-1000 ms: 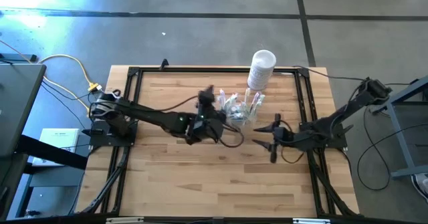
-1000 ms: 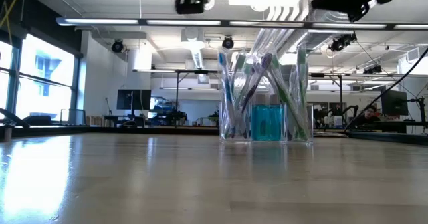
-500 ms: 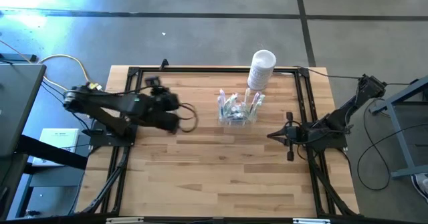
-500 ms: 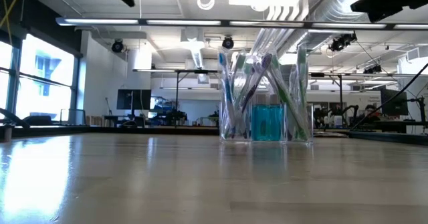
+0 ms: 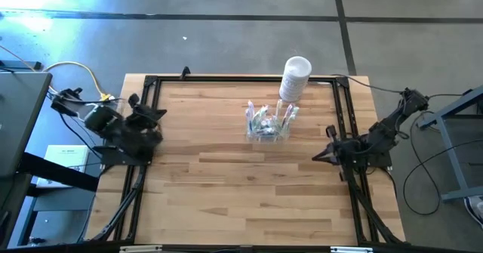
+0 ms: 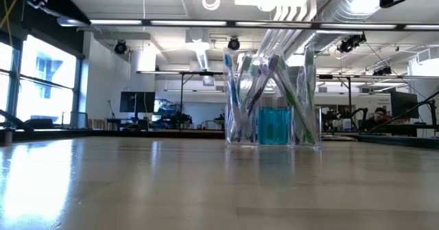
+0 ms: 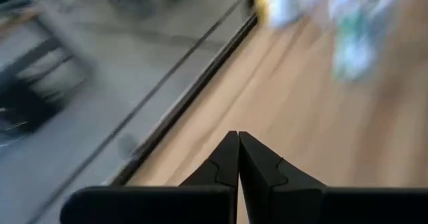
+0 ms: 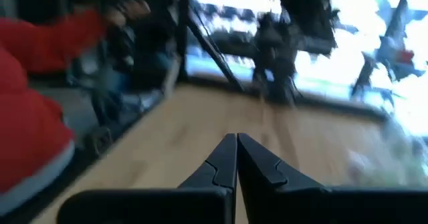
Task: Pick & Place toothbrushing station
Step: Return to Home Position
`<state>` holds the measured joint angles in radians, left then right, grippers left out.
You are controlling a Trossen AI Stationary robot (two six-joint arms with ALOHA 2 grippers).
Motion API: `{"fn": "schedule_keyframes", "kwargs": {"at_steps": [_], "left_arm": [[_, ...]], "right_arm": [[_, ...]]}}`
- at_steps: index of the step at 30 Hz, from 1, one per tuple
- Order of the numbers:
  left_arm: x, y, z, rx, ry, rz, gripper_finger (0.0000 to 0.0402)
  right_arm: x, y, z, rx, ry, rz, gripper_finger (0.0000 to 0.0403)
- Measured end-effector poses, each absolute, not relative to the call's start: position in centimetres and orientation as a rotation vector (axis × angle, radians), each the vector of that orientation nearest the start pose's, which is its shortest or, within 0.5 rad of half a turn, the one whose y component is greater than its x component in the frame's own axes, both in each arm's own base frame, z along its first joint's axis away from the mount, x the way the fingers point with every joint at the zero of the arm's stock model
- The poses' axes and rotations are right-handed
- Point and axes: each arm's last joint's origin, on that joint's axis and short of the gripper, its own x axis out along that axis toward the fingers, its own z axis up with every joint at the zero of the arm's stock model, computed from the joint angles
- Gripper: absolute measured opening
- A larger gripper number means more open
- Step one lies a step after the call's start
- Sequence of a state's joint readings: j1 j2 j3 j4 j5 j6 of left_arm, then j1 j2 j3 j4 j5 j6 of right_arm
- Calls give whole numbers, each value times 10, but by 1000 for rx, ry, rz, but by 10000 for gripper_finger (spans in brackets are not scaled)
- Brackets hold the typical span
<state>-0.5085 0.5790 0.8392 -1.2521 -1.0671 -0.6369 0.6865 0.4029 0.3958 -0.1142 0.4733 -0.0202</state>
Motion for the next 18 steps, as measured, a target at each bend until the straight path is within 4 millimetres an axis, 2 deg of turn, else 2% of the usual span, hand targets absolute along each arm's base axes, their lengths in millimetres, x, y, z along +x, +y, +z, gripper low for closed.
{"fn": "schedule_keyframes", "kwargs": {"at_steps": [3,7,12,15,18], "left_arm": [[65,-9,304,38,331,591,1],[54,-4,301,-9,194,499,1],[46,0,280,-95,123,436,1],[48,-2,262,-126,86,429,1],[52,-5,253,-116,41,375,1]], "right_arm": [[95,59,251,-109,16,230,4],[93,51,236,-86,-41,187,4],[94,42,210,-51,-127,199,4],[96,37,193,-39,-131,182,4],[98,32,182,-19,-120,177,4]]}}
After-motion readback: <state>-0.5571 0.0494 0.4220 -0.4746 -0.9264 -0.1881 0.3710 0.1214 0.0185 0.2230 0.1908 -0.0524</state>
